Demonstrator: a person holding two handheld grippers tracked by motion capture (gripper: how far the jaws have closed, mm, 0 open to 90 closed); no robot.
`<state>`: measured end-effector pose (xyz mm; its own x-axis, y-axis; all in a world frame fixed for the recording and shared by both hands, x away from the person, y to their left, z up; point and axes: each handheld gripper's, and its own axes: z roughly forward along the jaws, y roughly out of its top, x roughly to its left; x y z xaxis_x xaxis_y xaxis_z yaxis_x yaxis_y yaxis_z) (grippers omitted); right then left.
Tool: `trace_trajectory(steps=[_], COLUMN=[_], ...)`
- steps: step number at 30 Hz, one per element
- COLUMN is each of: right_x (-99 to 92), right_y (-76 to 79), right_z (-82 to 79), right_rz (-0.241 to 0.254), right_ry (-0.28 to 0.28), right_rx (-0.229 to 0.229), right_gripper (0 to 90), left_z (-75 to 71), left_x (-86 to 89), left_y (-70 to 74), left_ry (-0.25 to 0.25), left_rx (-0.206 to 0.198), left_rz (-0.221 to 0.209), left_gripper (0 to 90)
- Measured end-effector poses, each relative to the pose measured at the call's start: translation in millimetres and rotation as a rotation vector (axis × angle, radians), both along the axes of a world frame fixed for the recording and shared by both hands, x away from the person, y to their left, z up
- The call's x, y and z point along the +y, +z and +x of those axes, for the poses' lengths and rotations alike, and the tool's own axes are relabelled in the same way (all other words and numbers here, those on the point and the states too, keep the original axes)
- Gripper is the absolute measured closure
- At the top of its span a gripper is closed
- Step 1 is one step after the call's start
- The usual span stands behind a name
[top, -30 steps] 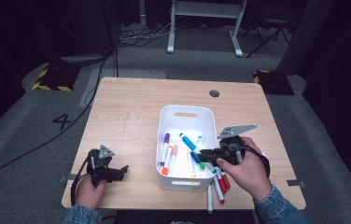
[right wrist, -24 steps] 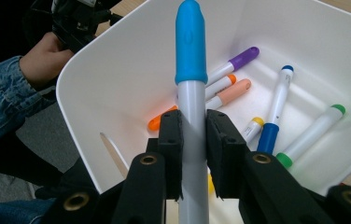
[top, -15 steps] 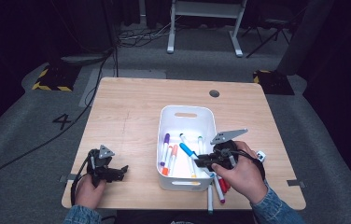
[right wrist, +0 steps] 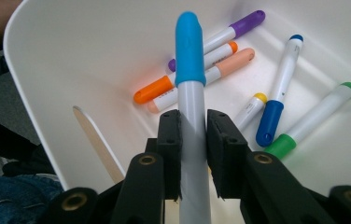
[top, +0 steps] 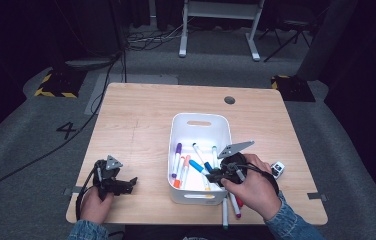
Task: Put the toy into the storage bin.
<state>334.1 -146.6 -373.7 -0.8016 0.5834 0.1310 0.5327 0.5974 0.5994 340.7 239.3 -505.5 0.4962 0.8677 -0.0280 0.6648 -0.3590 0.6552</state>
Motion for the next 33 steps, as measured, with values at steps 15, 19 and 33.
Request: trace_trajectory(steps=[15, 19, 33], right_x=[-13.5, -21.0, -63.2], right_y=[14.4, 18.1, 32.9], right_z=[-1.0, -0.9, -1.0], right_rz=[0.084, 0.096, 0.142], right_ry=[-0.045, -0.062, -0.169], right_rx=[-0.086, -0.100, -0.124], right_gripper=[57.3, 57.6, 61.4], left_z=[0.0, 0.1, 0.1], left_x=[0.1, 0.1, 0.1], left_y=[0.0, 0.0, 0.0], left_ry=[0.000, 0.000, 0.000], left_rx=[-0.002, -0.001, -0.002], left_rz=[0.001, 0.001, 0.001], left_gripper=[0.0, 0.0, 0.0])
